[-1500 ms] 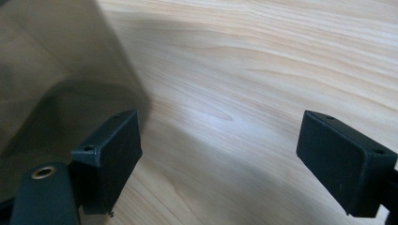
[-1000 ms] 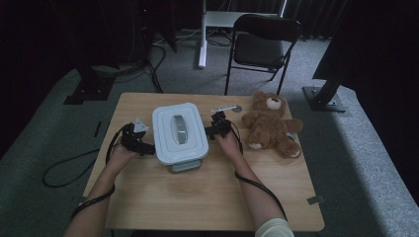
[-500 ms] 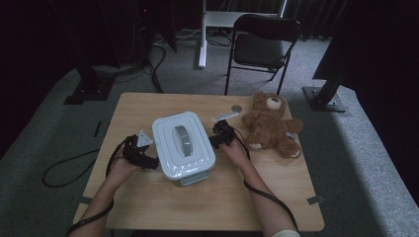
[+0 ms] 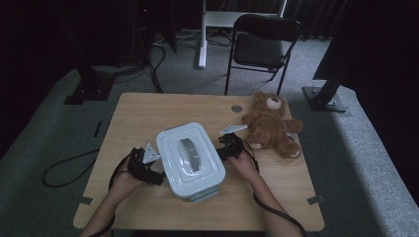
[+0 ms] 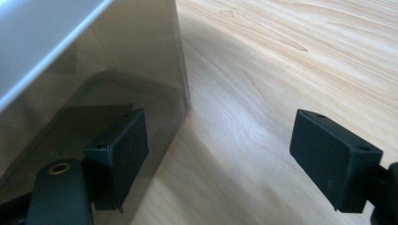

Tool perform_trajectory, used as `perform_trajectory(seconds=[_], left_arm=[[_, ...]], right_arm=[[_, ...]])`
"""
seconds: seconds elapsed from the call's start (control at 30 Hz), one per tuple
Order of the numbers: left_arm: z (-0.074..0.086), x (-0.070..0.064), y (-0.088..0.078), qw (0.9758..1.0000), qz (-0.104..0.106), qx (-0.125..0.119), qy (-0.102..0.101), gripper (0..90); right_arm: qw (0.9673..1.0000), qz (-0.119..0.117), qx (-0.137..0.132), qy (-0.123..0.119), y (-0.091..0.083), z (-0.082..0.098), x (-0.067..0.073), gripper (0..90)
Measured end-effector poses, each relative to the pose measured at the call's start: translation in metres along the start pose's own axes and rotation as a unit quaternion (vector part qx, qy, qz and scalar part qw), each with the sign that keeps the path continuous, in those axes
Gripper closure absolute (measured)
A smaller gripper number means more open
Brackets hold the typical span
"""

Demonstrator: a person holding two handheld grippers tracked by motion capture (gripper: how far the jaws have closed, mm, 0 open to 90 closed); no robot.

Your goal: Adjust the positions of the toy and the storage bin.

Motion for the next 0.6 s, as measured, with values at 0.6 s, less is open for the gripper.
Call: perform_trajectory(seconds=[0.6], left_arm=[[0.019,0.001,-0.009,0.9935,0.01,-0.016,-0.112,1.9]], right_arm=[[0.9989,0.042,0.014,-0.014,-0.012,0.028,-0.001,13.5]])
Point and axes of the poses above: each handheld gripper's, and its own axes: y roughly forward along the jaws, z roughly out of its underside, x roughly to its left, the point moved 3 cm from there along y, roughly forward along the jaws, and after that the axes turned 4 degrees about x, right-handed, at the moved point
